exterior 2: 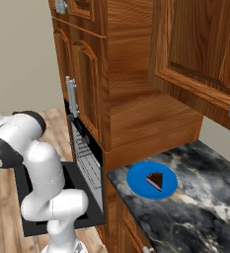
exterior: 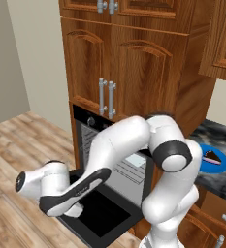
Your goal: Take the baked cake out of the oven and place it on the plate for cooling. Then close the oven door.
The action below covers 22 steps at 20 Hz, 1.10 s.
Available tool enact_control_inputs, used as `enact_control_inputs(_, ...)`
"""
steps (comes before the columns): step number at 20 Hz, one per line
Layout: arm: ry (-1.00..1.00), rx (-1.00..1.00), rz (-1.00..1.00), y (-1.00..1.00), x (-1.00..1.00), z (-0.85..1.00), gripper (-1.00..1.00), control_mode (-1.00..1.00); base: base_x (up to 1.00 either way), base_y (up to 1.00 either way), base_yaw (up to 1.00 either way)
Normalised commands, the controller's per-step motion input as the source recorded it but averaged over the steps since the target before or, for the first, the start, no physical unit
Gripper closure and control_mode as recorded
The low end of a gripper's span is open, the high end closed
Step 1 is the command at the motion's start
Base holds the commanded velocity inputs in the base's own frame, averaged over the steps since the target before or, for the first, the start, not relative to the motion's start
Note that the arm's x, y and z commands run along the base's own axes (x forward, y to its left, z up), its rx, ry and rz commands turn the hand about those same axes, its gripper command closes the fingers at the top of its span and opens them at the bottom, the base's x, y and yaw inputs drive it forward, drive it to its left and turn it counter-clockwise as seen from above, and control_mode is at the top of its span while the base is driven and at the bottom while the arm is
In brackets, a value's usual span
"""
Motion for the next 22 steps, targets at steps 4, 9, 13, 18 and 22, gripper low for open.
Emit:
enact_control_inputs(4, 0.04, -0.09, 0.0, 0.9, -0.45, -0.69, -1.0, -1.0, 0.0, 0.0, 0.0)
enact_control_inputs(9, 0.0, -0.3, 0.0, 0.82, 0.0, -1.0, -1.0, -1.0, 0.0, 0.0, 0.0)
enact_control_inputs(13, -0.09, -0.18, 0.0, 0.6, 0.0, -0.78, -1.0, -1.0, 0.0, 0.0, 0.0)
enact_control_inputs(18, -0.17, -0.13, 0.0, 0.9, -0.12, -0.26, -1.0, -1.0, 0.0, 0.0, 0.0)
enact_control_inputs(22, -0.12, -0.21, -0.03, 0.52, 0.24, -0.71, -1.0, -1.0, 0.0, 0.0, 0.0)
